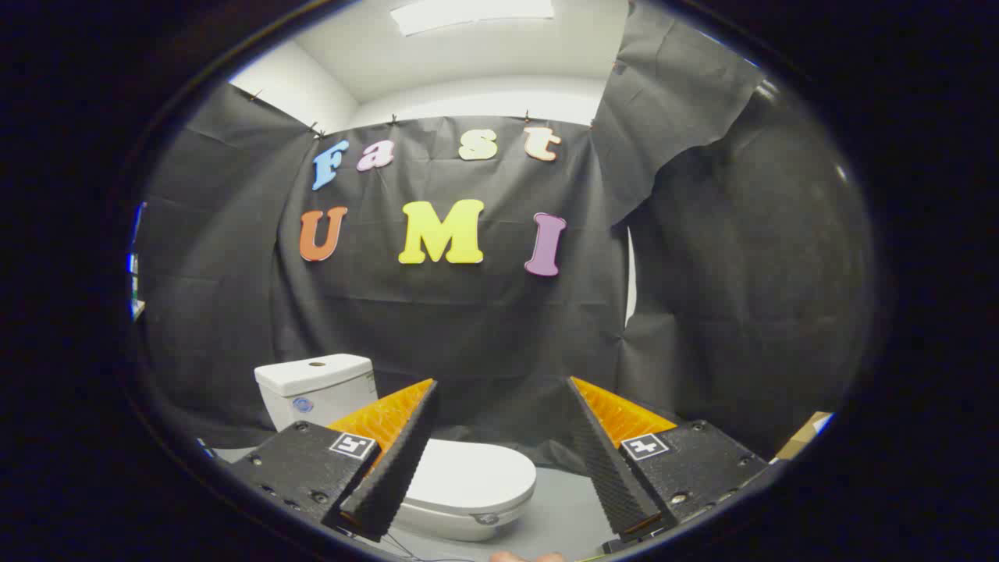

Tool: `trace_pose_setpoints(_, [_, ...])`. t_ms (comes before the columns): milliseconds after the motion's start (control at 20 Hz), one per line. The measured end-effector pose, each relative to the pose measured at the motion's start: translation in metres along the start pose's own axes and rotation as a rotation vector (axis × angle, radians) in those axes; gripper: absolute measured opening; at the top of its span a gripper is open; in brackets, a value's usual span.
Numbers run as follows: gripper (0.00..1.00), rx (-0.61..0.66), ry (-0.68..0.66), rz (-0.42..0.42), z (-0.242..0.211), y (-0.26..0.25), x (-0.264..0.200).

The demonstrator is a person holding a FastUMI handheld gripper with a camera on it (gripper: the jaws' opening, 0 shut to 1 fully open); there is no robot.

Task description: Open the toilet lid.

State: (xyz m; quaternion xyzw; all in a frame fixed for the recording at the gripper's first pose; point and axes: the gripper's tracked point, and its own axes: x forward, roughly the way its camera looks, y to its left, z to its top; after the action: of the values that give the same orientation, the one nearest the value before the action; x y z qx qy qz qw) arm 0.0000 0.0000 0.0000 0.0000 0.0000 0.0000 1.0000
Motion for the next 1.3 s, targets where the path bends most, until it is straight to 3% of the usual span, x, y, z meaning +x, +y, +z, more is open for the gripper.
trace_pose_setpoints(1300, [0.99, 0.008, 0.008, 0.005, 0.0002, 0.0007, -0.0001])
